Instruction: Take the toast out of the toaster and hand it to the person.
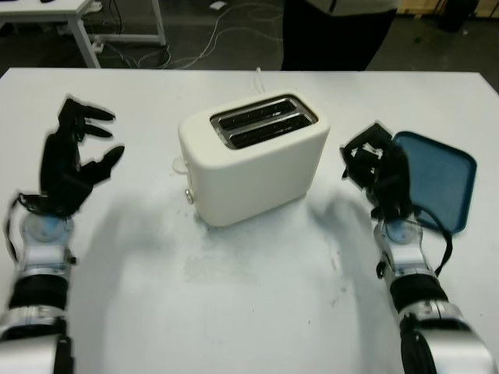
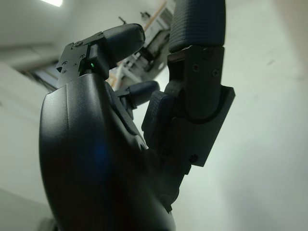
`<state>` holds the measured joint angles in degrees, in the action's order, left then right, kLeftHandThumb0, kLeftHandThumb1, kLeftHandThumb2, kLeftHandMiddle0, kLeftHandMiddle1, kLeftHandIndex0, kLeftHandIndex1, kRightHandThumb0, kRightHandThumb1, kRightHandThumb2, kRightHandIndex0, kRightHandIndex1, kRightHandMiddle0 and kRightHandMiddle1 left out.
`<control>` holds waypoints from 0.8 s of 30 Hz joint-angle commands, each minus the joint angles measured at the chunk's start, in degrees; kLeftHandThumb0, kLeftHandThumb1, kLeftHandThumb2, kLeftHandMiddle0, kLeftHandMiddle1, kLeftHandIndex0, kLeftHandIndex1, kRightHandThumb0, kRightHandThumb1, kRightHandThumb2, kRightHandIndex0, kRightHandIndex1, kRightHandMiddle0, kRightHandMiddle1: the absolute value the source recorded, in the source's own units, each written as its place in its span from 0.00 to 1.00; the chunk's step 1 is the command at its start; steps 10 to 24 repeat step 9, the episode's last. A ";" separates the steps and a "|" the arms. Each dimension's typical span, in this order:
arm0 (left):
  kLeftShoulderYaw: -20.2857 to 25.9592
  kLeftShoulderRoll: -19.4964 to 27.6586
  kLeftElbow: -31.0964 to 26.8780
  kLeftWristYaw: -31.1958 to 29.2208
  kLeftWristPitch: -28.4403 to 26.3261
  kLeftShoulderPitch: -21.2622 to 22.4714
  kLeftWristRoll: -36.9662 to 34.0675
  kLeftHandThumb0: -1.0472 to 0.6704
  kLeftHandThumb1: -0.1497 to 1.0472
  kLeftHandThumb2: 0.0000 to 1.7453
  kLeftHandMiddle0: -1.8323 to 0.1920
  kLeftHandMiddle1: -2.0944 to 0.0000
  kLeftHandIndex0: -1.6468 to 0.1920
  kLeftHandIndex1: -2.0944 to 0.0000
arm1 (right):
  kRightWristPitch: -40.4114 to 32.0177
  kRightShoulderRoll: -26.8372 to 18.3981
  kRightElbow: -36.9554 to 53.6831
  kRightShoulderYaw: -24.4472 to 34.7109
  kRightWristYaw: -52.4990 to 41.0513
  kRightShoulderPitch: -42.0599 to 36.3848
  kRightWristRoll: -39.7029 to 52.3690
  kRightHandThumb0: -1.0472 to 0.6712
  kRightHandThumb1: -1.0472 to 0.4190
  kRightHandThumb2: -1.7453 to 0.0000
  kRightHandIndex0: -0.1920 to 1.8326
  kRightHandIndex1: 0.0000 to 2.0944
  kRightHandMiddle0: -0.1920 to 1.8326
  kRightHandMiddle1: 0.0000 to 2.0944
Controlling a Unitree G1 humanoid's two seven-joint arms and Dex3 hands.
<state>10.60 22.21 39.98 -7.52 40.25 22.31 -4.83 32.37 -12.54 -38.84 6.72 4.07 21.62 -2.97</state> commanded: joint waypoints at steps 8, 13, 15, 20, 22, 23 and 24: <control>0.01 -9.20 -0.05 -1.05 1.56 -4.80 -2.73 0.00 0.89 0.03 0.76 0.32 0.72 0.36 | -8.73 7.07 15.27 0.47 1.78 -8.73 3.41 0.32 0.09 0.79 0.55 0.83 0.43 0.83; 0.05 -9.83 0.33 -1.04 1.66 -5.00 -2.68 0.00 0.89 0.03 0.76 0.32 0.73 0.36 | -8.59 7.55 14.61 0.79 1.94 -8.60 3.74 0.33 0.09 0.80 0.53 0.83 0.44 0.77; 0.05 -9.83 0.33 -1.04 1.66 -5.00 -2.68 0.00 0.89 0.03 0.76 0.32 0.73 0.36 | -8.59 7.55 14.61 0.79 1.94 -8.60 3.74 0.33 0.09 0.80 0.53 0.83 0.44 0.77; 0.05 -9.83 0.33 -1.04 1.66 -5.00 -2.68 0.00 0.89 0.03 0.76 0.32 0.73 0.36 | -8.59 7.55 14.61 0.79 1.94 -8.60 3.74 0.33 0.09 0.80 0.53 0.83 0.44 0.77; 0.05 -9.83 0.33 -1.04 1.66 -5.00 -2.68 0.00 0.89 0.03 0.76 0.32 0.73 0.36 | -8.59 7.55 14.61 0.79 1.94 -8.60 3.74 0.33 0.09 0.80 0.53 0.83 0.44 0.77; 0.05 -9.83 0.33 -1.04 1.66 -5.00 -2.68 0.00 0.89 0.03 0.76 0.32 0.73 0.36 | -8.59 7.55 14.61 0.79 1.94 -8.60 3.74 0.33 0.09 0.80 0.53 0.83 0.44 0.77; 0.05 -9.83 0.33 -1.04 1.66 -5.00 -2.68 0.00 0.89 0.03 0.76 0.32 0.73 0.36 | -8.59 7.55 14.61 0.79 1.94 -8.60 3.74 0.33 0.09 0.80 0.53 0.83 0.44 0.77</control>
